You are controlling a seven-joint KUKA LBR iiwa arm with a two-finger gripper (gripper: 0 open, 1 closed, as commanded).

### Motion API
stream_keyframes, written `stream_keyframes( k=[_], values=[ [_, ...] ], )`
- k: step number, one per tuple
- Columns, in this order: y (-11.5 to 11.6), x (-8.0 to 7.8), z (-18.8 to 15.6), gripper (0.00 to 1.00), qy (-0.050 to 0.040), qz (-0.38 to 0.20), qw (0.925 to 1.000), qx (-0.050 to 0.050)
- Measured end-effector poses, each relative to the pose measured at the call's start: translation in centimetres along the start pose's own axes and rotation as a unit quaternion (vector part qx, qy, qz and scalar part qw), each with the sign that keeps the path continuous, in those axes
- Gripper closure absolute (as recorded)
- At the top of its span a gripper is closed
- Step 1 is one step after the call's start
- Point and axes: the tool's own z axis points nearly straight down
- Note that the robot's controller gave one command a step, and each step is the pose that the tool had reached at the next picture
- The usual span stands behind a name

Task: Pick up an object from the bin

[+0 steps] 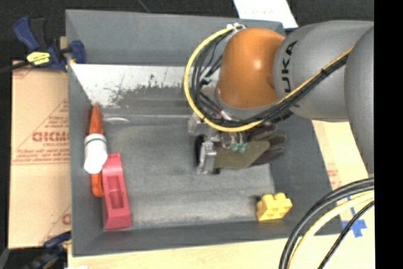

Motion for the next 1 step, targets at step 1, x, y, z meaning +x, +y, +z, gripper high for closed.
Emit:
stream_keyframes(
  k=[1],
  values=[
    [0.00, 0.00, 0.00, 0.00, 0.0000, 0.000, 1.0000, 0.000]
  ],
)
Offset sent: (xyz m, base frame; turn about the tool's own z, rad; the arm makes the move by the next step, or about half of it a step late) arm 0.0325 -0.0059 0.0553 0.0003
